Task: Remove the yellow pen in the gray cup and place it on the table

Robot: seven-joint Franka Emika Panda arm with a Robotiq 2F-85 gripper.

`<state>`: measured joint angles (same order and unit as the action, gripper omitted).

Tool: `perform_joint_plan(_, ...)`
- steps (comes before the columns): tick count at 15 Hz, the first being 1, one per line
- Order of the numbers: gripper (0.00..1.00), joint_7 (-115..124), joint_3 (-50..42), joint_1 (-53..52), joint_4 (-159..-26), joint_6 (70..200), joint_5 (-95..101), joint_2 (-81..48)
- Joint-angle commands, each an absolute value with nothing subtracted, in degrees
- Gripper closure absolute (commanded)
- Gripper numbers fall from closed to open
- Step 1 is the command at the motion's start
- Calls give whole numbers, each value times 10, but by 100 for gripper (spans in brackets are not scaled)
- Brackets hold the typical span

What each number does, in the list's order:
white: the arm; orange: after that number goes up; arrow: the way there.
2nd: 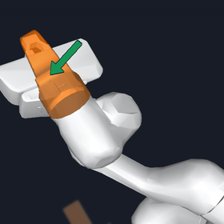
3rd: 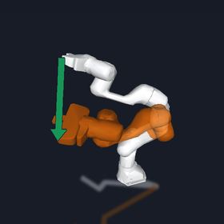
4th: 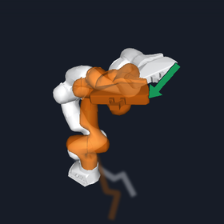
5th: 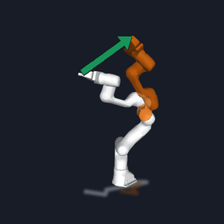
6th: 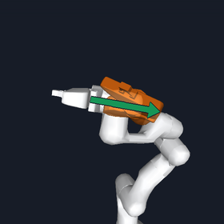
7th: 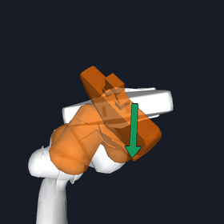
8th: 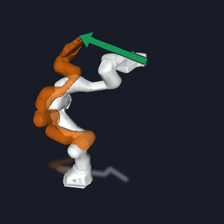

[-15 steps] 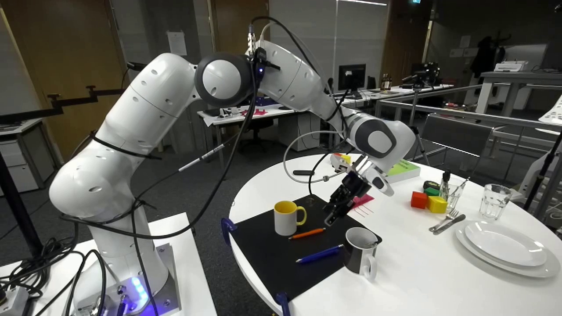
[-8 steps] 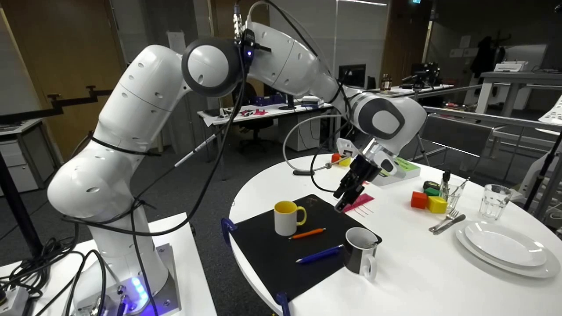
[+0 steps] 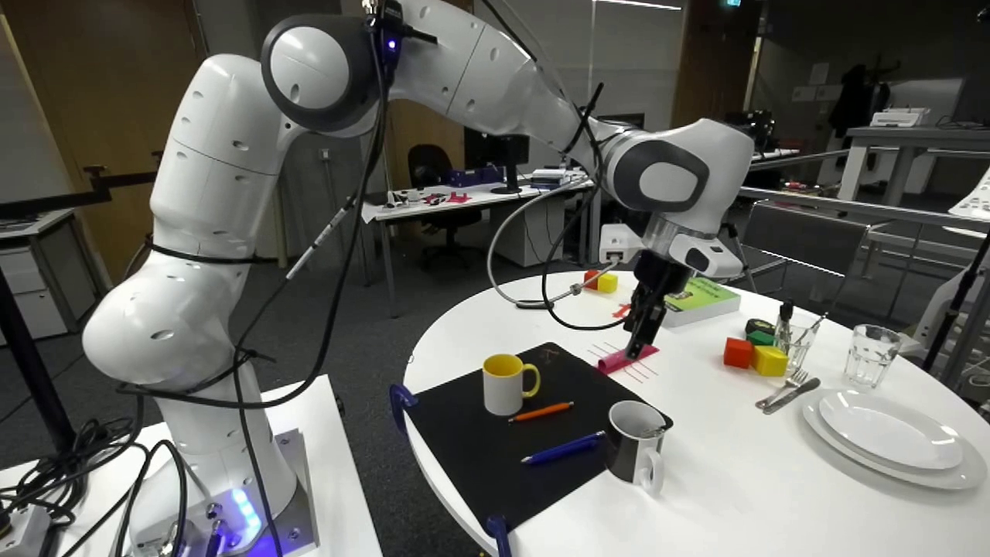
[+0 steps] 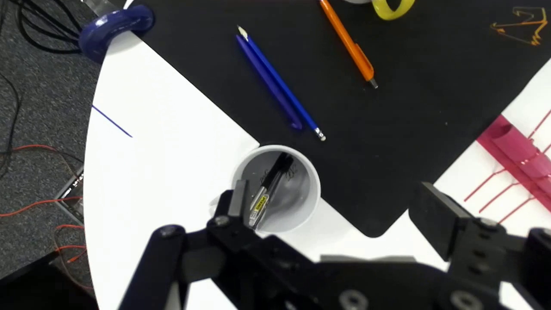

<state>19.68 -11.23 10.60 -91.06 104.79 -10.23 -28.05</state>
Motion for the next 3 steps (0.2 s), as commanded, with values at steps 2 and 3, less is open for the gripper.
perform_joint_plan(2, 0, 197, -113, 109, -947, 1082, -101, -251)
perform_joint_plan(3, 0, 197, -114, 109, -955, 1085, -101, -245)
